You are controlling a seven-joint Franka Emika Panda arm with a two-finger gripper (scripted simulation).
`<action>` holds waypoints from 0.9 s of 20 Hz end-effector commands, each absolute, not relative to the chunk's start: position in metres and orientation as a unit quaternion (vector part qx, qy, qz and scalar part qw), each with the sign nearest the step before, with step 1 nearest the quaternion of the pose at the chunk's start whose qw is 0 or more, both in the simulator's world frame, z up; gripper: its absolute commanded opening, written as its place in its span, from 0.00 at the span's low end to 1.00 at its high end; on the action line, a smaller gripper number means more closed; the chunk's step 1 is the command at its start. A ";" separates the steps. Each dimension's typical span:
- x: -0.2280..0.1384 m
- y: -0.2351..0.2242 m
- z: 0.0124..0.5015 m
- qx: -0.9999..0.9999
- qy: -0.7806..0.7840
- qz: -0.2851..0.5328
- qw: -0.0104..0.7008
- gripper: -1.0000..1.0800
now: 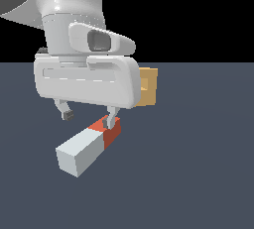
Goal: Insert the peg into the horizontal hole in a box.
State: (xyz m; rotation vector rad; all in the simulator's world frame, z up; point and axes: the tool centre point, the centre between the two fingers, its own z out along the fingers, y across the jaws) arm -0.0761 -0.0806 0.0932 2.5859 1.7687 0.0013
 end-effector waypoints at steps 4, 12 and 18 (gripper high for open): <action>-0.093 -0.089 0.077 0.842 0.539 -0.001 0.001 0.96; -0.096 -0.090 0.073 0.844 0.536 -0.001 0.000 0.96; -0.096 -0.090 0.055 0.844 0.536 -0.001 0.000 0.96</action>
